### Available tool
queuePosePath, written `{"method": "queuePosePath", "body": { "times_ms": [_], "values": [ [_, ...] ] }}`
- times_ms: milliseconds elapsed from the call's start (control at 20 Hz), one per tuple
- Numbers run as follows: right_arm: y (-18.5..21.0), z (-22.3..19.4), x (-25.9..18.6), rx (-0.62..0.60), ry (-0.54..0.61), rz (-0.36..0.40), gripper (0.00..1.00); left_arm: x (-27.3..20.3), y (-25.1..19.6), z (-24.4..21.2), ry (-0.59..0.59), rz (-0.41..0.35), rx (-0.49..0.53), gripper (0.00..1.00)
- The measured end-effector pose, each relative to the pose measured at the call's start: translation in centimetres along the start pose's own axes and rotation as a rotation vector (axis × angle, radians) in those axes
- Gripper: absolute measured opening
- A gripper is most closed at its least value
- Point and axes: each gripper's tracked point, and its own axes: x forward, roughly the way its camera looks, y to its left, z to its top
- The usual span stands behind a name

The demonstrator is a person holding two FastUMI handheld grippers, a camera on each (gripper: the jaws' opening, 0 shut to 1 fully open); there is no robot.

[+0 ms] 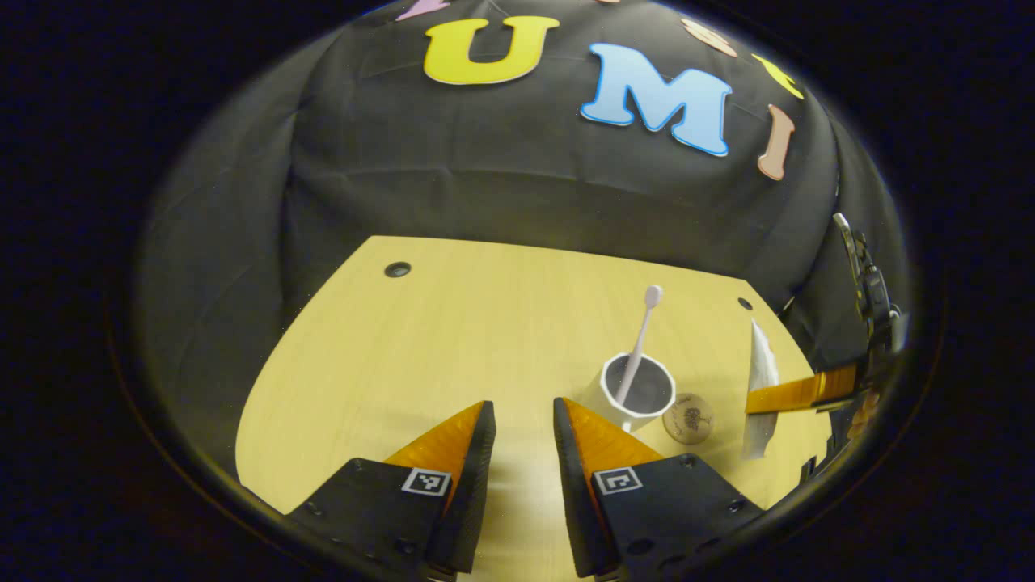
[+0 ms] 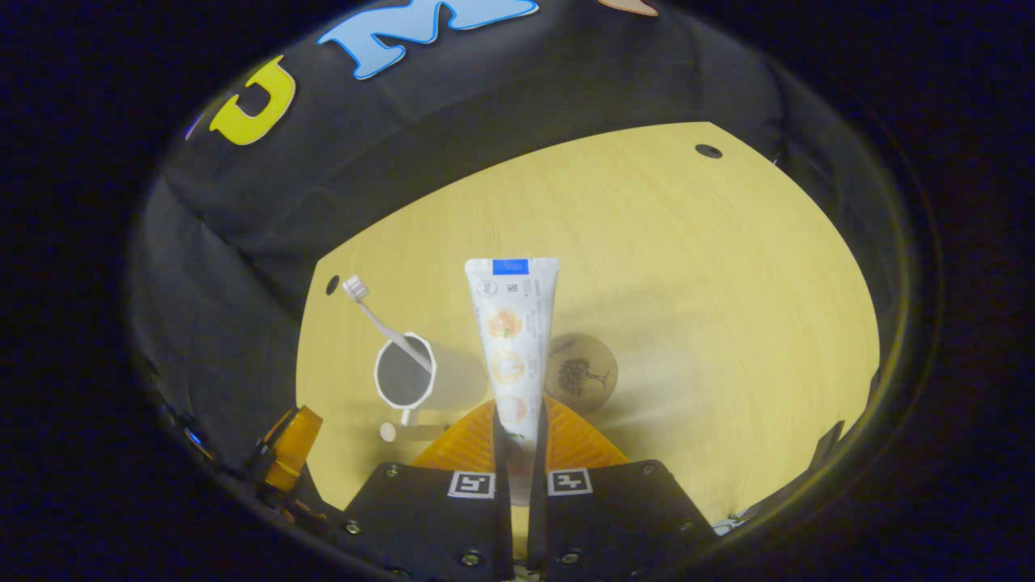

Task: Put the toothbrush and toothpaste on the desktop into the cup, then pick up the cup and place it on the coaster on the desktop.

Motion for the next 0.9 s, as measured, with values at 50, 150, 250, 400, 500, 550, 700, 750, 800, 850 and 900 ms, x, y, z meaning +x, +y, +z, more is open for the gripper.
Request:
{"method": "queuePosePath", "body": {
  "times_ms": [50, 150, 250, 400, 500, 550, 700, 750, 800, 850, 900],
  "values": [
    [1.0, 0.8, 0.3, 0.008, -0.009, 0.012, 0.09, -1.0, 1.4, -0.2, -0.005, 0.02, -0.011, 0.51],
    [2.7, 2.1, 0.7, 0.024, -0.027, 0.04, 0.09, -2.8, 4.3, -0.7, -0.012, 0.063, -0.035, 0.46],
    [4.7, 3.0, 1.6, 0.038, -0.049, 0.068, 0.09, -4.5, 7.1, -1.2, -0.017, 0.108, -0.069, 0.46],
    [6.8, 3.8, 2.5, 0.041, -0.074, 0.099, 0.09, -6.9, 10.9, -1.9, -0.025, 0.18, -0.117, 0.46],
    [8.6, 4.3, 3.4, 0.042, -0.092, 0.12, 0.09, -8.3, 13.3, -2.5, -0.024, 0.225, -0.141, 0.46],
    [9.1, 4.4, 3.8, 0.038, -0.103, 0.124, 0.09, -9.0, 14.4, -2.9, -0.024, 0.244, -0.153, 0.46],
    [9.6, 5.0, 5.1, 0.025, -0.144, 0.108, 0.09, -11.4, 16.5, -4.2, -0.021, 0.292, -0.175, 0.46],
    [9.7, 5.2, 5.4, 0.02, -0.157, 0.102, 0.09, -12.0, 17.2, -4.5, -0.018, 0.306, -0.176, 0.46],
    [9.6, 4.8, 5.4, 0.014, -0.167, 0.097, 0.09, -12.5, 17.7, -5.0, -0.016, 0.318, -0.177, 0.46],
    [9.6, 4.8, 5.8, 0.002, -0.182, 0.089, 0.09, -12.6, 18.4, -5.3, -0.012, 0.328, -0.179, 0.46],
    [9.6, 4.9, 6.1, -0.013, -0.201, 0.085, 0.09, -13.2, 18.6, -5.7, -0.009, 0.338, -0.183, 0.48]
  ]
}}
